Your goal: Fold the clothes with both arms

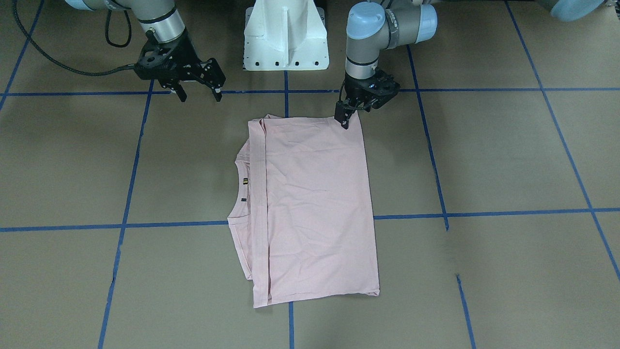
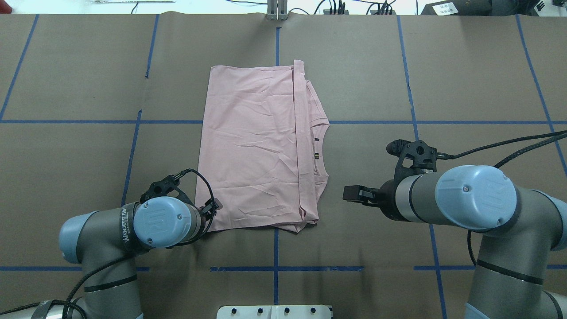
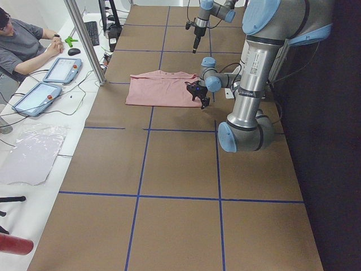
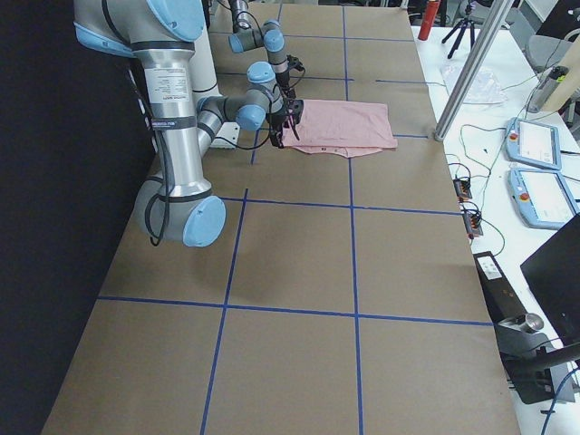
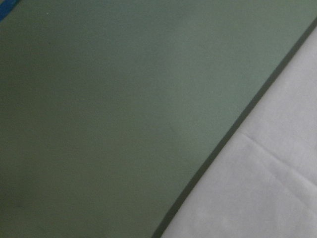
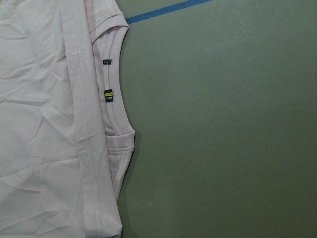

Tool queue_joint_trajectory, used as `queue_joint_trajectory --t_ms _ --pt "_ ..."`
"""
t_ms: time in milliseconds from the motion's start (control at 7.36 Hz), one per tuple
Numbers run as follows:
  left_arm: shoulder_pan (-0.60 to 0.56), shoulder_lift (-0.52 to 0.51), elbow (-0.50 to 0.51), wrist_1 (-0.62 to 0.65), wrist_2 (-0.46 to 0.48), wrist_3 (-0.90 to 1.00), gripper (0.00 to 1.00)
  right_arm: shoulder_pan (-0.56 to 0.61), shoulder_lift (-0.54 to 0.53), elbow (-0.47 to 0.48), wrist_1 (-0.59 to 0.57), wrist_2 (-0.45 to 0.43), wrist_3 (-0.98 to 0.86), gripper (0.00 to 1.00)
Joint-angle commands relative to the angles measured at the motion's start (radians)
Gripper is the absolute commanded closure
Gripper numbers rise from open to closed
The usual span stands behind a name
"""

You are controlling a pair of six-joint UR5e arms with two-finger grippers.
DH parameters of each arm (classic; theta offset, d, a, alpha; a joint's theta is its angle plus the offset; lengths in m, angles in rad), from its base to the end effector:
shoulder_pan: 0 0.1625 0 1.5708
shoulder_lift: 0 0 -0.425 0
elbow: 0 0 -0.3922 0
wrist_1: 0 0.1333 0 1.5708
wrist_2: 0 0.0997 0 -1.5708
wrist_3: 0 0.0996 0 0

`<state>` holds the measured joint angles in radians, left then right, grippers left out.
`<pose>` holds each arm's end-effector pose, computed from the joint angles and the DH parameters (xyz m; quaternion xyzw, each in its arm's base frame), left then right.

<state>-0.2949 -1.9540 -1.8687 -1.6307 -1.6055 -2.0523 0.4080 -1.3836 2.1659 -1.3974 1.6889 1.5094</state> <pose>0.5405 -0.2999 0.3159 -0.0498 0.3589 -0.3470 0.8650 -0.4067 -0.3082 0.2793 0.0558 -0.4587 0.1261 0.8778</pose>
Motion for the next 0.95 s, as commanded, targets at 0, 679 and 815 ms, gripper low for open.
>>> queue_joint_trajectory --t_ms 0,679,815 --pt "0.005 0.000 -0.001 0.000 0.001 0.000 0.10 0.003 0.000 0.000 0.000 0.000 0.000 0.00" --pt "0.005 -0.006 -0.009 0.002 -0.001 0.000 0.48 0.008 0.000 0.000 0.000 0.000 0.000 0.00" --pt "0.005 -0.006 -0.010 0.002 0.001 0.000 0.51 0.008 0.000 0.000 0.000 0.000 0.000 0.00"
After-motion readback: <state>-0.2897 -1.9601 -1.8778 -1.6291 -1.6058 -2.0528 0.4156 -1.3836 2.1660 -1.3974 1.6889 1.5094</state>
